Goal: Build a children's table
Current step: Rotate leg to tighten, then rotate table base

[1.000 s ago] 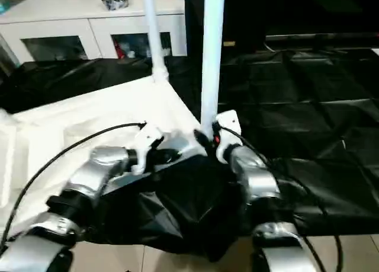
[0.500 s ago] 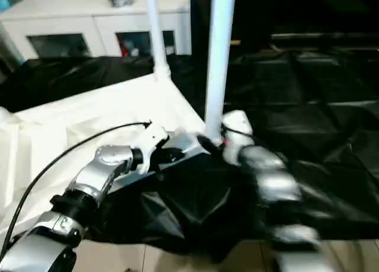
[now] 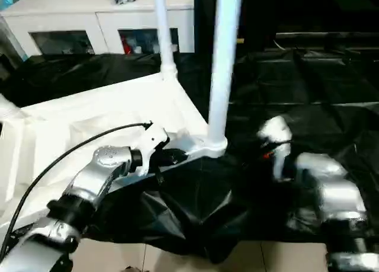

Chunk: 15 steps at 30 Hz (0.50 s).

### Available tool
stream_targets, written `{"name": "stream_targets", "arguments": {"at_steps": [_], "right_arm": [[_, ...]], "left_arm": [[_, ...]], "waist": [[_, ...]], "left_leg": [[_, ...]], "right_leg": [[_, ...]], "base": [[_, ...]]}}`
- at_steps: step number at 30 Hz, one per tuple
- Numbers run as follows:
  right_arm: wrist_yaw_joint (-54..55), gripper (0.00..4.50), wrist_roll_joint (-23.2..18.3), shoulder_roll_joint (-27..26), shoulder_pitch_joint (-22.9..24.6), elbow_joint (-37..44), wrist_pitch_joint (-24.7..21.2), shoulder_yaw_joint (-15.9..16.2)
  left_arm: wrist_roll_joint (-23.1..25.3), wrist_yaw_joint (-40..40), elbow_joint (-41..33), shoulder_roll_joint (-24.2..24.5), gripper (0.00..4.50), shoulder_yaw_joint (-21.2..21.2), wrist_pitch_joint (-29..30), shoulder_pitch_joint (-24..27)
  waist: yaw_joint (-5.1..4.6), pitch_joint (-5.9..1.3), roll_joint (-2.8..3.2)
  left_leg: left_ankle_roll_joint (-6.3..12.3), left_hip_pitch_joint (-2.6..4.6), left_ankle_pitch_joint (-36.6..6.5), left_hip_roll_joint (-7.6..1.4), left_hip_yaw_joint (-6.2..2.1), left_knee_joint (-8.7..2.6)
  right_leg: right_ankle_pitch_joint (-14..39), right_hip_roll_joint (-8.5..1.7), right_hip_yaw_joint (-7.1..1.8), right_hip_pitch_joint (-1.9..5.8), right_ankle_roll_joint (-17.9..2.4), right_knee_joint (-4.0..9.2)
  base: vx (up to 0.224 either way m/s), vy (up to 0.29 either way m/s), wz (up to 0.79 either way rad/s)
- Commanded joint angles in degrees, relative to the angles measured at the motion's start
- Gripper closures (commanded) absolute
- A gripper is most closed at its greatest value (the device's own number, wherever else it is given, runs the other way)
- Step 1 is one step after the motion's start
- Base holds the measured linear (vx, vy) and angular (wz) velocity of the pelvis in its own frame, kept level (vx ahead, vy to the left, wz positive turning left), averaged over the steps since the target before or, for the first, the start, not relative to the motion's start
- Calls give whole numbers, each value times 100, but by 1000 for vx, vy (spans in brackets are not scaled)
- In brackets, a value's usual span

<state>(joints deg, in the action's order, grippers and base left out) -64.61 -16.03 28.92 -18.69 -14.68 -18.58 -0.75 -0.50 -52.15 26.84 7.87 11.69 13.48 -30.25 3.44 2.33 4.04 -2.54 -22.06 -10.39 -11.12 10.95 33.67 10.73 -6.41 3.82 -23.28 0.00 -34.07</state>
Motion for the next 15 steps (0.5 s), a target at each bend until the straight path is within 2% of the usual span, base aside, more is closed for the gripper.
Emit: {"name": "stream_targets", "arguments": {"at_steps": [1,2,3,4,5,6,7,8,9,10,11,12,13,14,15], "right_arm": [[85,84,-16,-165,-51,244,-24,240],[183,84,27,-271,-78,261,23,309],[324,84,93,-392,-123,222,87,359],[361,84,108,-422,-137,202,98,364],[434,84,137,-483,-162,173,102,369],[733,84,247,-704,-307,-56,199,364],[1033,84,337,-1035,-486,-323,360,406],[1198,84,375,-1252,-584,-479,437,448],[1268,84,385,-1370,-624,-547,478,476],[1398,84,408,-1508,-675,-644,548,486],[1408,84,410,-1516,-678,-649,552,487],[1499,84,421,-1594,-704,-698,593,497],[1783,84,443,-1754,-783,-838,656,443],[1783,84,443,-1754,-783,-838,656,443],[2514,84,443,-2173,-984,-1195,763,248]], "left_arm": [[-162,63,-525,111,348,-185,293,76],[-178,145,-705,177,348,-264,371,132],[-189,189,-890,271,329,-333,462,197],[-192,186,-933,297,329,-345,487,213],[-199,177,-1031,352,320,-366,547,250],[-319,35,-1432,565,314,-456,867,418],[-609,-295,-2188,985,314,-592,1464,762],[-826,-520,-2688,1269,296,-698,1810,1014],[-953,-658,-2960,1438,286,-740,2003,1170],[-1096,-829,-3258,1639,279,-741,2194,1357],[-1106,-838,-3279,1651,274,-740,2209,1369],[-1201,-918,-3481,1775,253,-735,2357,1485],[-1263,-1034,-3719,1955,241,-680,2498,1674],[-1263,-1034,-3719,1955,241,-680,2498,1674],[-1241,-1041,-4127,2266,236,-578,2669,2093]], "waist": [[27,-377,-192],[23,-379,-201],[14,-382,-187],[17,-372,-211],[20,-367,-204],[16,-358,-248],[21,-373,-218],[-81,-352,-242],[-101,-342,-208],[-99,-341,-203],[-91,-346,-185],[-59,-325,-177],[-19,-327,-186],[-17,-315,-178],[14,-311,-178]], "left_leg": [[731,24,-720,-199,-63,-342],[757,41,-658,-195,-58,-335],[786,43,-557,-193,-59,-325],[794,38,-509,-187,-54,-322],[789,45,-517,-183,-50,-326],[776,46,-539,-177,-45,-331],[721,61,-506,-199,-59,-334],[603,-4,-489,-183,-60,-383],[572,24,-572,-179,-58,-375],[486,93,-683,-193,-31,-365],[442,89,-671,-202,-39,-368],[396,129,-726,-202,-16,-373],[347,131,-683,-209,-16,-380],[340,121,-688,-202,-11,-396],[256,154,-766,-204,-4,-391]], "right_leg": [[877,-185,-148,303,-1359,345],[763,-175,-144,289,-1384,340],[598,-165,-149,283,-1417,322],[540,-169,-152,284,-1438,310],[575,-169,-153,282,-1427,318],[644,-163,-155,285,-1397,326],[626,-190,-160,286,-1429,283],[790,-191,-141,289,-1421,258],[884,-172,-150,258,-1420,272],[902,-144,-167,219,-1459,292],[826,-151,-173,230,-1489,260],[771,-112,-177,198,-1477,275],[638,-119,-191,209,-1494,245],[642,-106,-190,213,-1482,254],[678,-111,-199,188,-1459,252]], "base": [[0,0,0],[0,0,0],[0,0,0],[0,0,0],[0,0,0],[0,0,0],[0,0,0],[0,0,0],[0,0,0],[0,0,0],[0,0,0],[0,0,0],[0,0,0],[0,0,0],[0,0,0]]}}
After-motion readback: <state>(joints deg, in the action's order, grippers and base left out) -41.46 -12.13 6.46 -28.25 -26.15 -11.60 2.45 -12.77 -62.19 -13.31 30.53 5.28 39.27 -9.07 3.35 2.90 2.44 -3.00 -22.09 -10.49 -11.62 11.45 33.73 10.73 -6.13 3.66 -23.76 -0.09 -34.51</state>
